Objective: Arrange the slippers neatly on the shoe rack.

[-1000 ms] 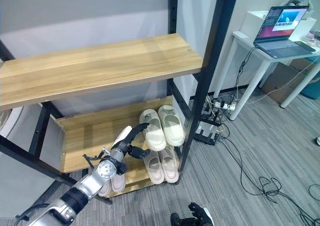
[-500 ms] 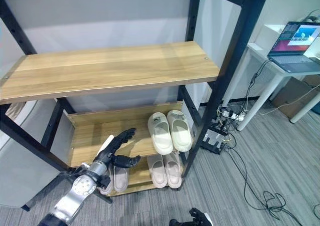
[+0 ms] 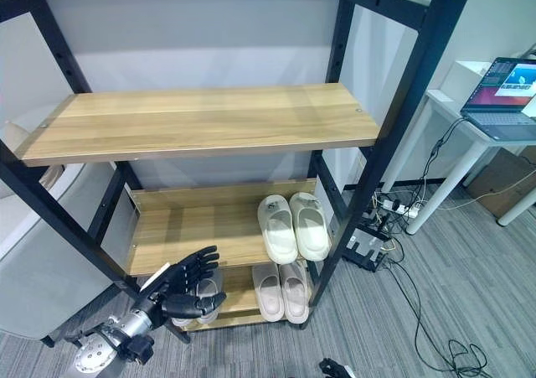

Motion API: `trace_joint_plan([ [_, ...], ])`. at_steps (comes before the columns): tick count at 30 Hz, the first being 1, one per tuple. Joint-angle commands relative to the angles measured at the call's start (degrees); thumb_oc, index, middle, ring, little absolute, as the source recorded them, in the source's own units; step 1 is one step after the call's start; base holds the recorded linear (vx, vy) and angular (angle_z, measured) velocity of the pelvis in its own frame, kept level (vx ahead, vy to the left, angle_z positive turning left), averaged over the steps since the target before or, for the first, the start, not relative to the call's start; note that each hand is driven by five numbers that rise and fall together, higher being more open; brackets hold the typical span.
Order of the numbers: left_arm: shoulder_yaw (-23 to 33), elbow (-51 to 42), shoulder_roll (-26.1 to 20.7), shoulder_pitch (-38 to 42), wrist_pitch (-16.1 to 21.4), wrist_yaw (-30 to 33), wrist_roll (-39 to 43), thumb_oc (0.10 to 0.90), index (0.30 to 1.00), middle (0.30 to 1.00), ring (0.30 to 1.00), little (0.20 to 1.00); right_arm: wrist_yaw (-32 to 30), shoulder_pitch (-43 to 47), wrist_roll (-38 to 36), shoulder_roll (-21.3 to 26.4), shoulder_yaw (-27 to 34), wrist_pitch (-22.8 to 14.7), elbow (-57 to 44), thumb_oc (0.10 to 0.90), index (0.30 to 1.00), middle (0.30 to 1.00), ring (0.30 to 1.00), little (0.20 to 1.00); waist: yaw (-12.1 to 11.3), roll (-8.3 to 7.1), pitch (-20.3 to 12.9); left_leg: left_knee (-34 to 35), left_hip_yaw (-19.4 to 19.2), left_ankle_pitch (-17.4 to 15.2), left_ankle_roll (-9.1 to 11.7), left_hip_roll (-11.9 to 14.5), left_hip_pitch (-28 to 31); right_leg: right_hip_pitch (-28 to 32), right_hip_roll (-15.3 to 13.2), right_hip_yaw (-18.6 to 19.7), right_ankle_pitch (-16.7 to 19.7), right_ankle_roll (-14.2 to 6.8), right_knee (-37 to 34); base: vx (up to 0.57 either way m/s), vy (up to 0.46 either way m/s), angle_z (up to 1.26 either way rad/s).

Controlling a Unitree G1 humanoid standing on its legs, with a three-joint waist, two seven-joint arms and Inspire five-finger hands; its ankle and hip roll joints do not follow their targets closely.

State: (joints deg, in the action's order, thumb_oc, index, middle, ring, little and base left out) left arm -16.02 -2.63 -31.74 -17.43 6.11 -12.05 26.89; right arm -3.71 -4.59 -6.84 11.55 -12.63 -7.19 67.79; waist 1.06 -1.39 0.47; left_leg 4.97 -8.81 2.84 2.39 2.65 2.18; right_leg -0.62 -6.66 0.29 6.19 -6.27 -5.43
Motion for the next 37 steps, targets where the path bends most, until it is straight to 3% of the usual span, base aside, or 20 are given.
trace_joint_plan([
  [1, 2.55, -5.30, 0.77, 4.67, 3.91, -1.62, 5.00, 0.800, 0.900, 0.900, 0.900, 0.900, 0.10, -1.01, 3.57, 2.01, -2.08, 1.04, 3.48, 0.800, 0.900, 0.900, 0.900, 0.900, -0.58, 2.13, -0.78, 0.03, 5.16, -3.95, -0.57, -1.66, -1.17, 0.04, 2.95, -4.97, -5.65, -0.70, 1.72, 0.00, 0.000, 0.00],
  [4, 3.23, -3.71, 0.54, 3.35, 3.69, -1.41, 4.47, 0.800, 0.900, 0.900, 0.900, 0.900, 0.17, -1.41, 4.32, 2.39, -2.03, 1.31, 4.12, 0.800, 0.900, 0.900, 0.900, 0.900, -0.81, 2.20, -0.57, 0.03, 5.34, -3.92, -0.66, -1.74, -1.22, 0.01, 2.95, -5.06, -5.61, -0.68, 1.80, -0.01, 0.016, 0.04],
  [10, 6.49, -0.32, -0.91, 0.84, 5.27, 1.75, -6.24, 0.800, 0.900, 0.900, 0.900, 0.900, -0.13, -1.69, 4.74, 3.04, -1.30, 1.26, 4.35, 0.800, 0.900, 0.900, 0.900, 0.900, -1.30, 2.18, -0.28, 0.03, 5.71, -3.92, -0.75, -1.81, -1.33, 0.05, 2.92, -5.13, -5.65, -0.61, 1.70, 0.00, 0.006, 0.02],
  [14, 6.52, 8.48, 1.28, 1.72, 5.81, 5.71, -15.08, 0.800, 0.900, 0.900, 0.900, 0.900, -0.68, -1.49, 4.12, 3.57, -0.53, 1.22, 4.81, 0.800, 0.900, 0.900, 0.900, 0.900, -1.34, 2.19, 0.11, 0.03, 5.91, -3.82, -0.85, -1.85, -1.51, -0.15, 2.78, -5.44, -5.66, -0.61, 1.81, 0.00, 0.003, 0.01],
  [19, 6.25, 16.80, 3.42, 2.87, 5.54, 8.18, -19.27, 0.800, 0.900, 0.900, 0.900, 0.900, -1.18, -1.18, 3.86, 4.07, 0.20, 1.30, 4.78, 0.800, 0.900, 0.900, 0.900, 0.900, -1.07, 2.37, 0.30, 0.03, 5.89, -3.76, -0.88, -1.89, -1.53, -0.26, 2.75, -5.56, -5.64, -0.57, 1.80, 0.00, 0.002, 0.01],
  [26, 6.45, 41.13, 7.61, 9.40, 3.51, 15.22, -28.88, 0.800, 0.900, 0.900, 0.900, 0.900, -2.07, -0.32, 3.48, 4.72, 1.07, 1.44, 5.44, 0.800, 0.900, 0.900, 0.900, 0.900, -0.10, 2.47, 0.25, 0.03, 5.68, -3.53, -0.78, -1.89, -1.54, -0.56, 2.76, -5.21, -5.59, -0.31, 1.85, 0.00, 0.000, 0.00],
  [29, 4.56, 45.33, 7.36, 10.75, 3.18, 17.39, -35.82, 0.800, 0.900, 0.900, 0.900, 0.900, -2.58, 0.12, 3.50, 5.20, 1.39, 1.19, 5.27, 0.800, 0.900, 0.900, 0.900, 0.900, 0.26, 2.64, 0.44, 0.03, 5.47, -3.57, -0.73, -1.82, -1.45, -0.63, 2.79, -5.02, -5.62, -0.32, 1.90, 0.00, 0.000, 0.00],
  [32, 4.32, 50.11, 8.40, 11.29, 2.63, 18.18, -36.61, 0.800, 0.900, 0.900, 0.900, 0.900, -2.68, 0.18, 3.84, 5.32, 1.06, 1.33, 5.52, 0.800, 0.900, 0.900, 0.900, 0.900, 0.51, 2.74, 0.50, 0.03, 5.36, -3.59, -0.73, -1.79, -1.46, -0.71, 2.78, -4.92, -5.60, -0.31, 1.87, 0.00, 0.000, 0.00],
  [33, 4.40, 56.29, 9.88, 12.10, 2.00, 18.91, -36.59, 0.800, 0.900, 0.900, 0.900, 0.900, -2.80, 0.36, 3.83, 5.26, 1.07, 1.48, 6.27, 0.800, 0.900, 0.900, 0.900, 0.900, 0.78, 2.67, 0.40, 0.03, 5.17, -3.57, -0.74, -1.79, -1.45, -0.75, 2.81, -4.77, -5.59, -0.28, 1.83, 0.00, 0.000, 0.00],
  [37, 5.15, 66.94, 12.89, 13.70, 0.89, 19.35, -35.14, 0.800, 0.900, 0.900, 0.900, 0.900, -3.14, 0.57, 3.18, 5.41, 1.50, 1.48, 6.80, 0.800, 0.900, 0.900, 0.900, 0.900, 1.40, 2.88, 0.31, 0.03, 4.83, -3.73, -0.72, -1.77, -1.35, -0.85, 2.90, -4.43, -5.56, -0.18, 1.63, 0.01, 0.005, -0.01],
])
